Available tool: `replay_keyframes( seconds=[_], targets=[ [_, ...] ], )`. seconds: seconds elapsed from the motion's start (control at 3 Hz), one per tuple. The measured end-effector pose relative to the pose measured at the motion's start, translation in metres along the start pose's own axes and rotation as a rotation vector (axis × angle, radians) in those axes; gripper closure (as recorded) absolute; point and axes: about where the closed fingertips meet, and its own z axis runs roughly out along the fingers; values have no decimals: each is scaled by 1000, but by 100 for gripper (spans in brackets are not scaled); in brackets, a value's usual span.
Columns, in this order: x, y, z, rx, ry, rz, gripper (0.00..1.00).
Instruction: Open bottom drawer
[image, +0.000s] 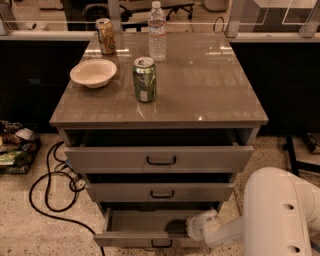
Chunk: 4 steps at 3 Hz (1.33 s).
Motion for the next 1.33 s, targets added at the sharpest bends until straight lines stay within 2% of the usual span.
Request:
replay_keyframes(
  seconds=[0.67, 1.0, 1.33],
  targets=[
    [-11, 28, -15, -68, -7, -32, 100],
    [-13, 43, -21, -128, 4, -37, 100],
    [-17, 63, -20, -222, 23, -38, 100]
  ],
)
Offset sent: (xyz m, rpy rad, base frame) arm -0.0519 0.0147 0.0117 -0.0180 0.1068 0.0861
